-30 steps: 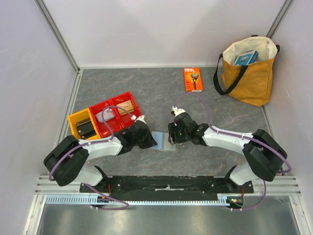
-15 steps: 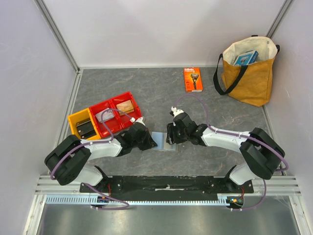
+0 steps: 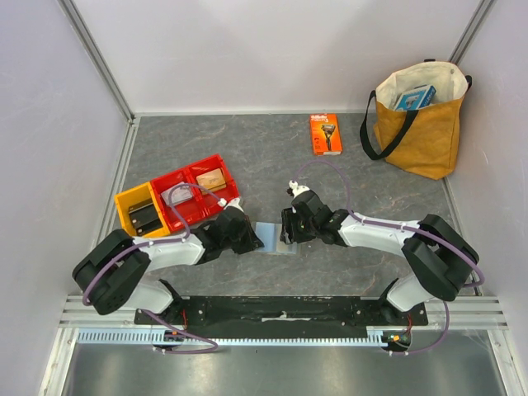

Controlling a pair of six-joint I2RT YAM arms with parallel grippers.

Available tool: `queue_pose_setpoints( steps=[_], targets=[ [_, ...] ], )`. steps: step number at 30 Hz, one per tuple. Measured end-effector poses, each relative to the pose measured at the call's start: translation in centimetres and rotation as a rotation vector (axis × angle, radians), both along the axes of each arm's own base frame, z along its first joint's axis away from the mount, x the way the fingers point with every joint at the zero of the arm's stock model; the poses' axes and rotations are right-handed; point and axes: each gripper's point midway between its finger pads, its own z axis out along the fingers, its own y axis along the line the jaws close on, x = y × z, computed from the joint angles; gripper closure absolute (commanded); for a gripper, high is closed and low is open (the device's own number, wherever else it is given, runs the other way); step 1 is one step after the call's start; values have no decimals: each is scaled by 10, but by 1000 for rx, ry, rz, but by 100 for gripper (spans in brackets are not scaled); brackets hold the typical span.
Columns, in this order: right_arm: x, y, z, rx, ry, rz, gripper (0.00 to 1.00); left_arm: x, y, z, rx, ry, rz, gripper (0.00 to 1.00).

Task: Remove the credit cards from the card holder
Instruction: Remove the credit card from the card holder.

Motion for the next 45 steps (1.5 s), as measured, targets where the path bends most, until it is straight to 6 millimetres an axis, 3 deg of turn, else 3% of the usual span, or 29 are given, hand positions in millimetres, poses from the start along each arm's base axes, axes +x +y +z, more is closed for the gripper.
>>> queue_pose_setpoints(
  steps=[11, 30, 45],
  targets=[
    [1, -2, 0, -6, -5, -11, 44, 0, 27, 1, 130, -22, 40, 92],
    [2, 9, 0, 49, 10, 5, 44, 1, 5, -1, 90, -14, -16, 92],
    [-10, 48, 11, 233, 78, 89, 44, -1, 3, 0, 79, -8, -28, 92]
  ],
)
